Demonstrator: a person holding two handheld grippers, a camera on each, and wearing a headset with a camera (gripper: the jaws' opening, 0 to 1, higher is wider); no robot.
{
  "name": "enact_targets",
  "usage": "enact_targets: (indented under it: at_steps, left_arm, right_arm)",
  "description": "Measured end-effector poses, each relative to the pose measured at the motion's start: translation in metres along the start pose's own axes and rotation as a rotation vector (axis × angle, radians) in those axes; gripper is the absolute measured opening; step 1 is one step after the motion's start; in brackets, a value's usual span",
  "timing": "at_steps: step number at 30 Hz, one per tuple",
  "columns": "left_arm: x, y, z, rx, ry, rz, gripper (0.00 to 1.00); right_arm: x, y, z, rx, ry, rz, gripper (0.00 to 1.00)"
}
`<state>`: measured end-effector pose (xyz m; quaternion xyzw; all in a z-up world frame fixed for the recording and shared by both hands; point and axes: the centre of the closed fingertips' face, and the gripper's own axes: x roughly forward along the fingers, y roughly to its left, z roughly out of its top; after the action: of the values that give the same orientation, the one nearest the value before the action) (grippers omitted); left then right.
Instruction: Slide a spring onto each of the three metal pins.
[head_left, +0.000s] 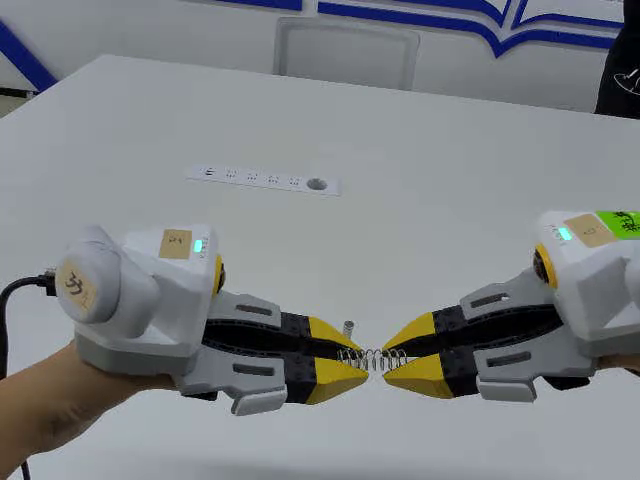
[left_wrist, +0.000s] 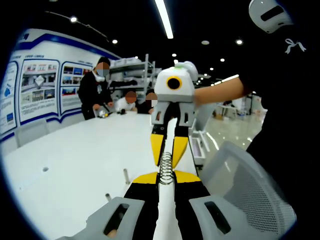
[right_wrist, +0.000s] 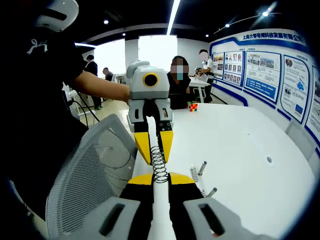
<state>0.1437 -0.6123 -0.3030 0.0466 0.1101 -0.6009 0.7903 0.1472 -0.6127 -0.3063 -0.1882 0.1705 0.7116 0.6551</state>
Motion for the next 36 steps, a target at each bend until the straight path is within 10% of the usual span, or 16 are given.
enact_targets:
  at_steps: [36]
  left_arm:
    - [0.002, 0.001, -0.002, 0.009, 0.013, -0.005, 0.1]
  right_arm:
    - [0.005, 0.0, 0.053, 0.139, -0.24, 0.021, 0.11]
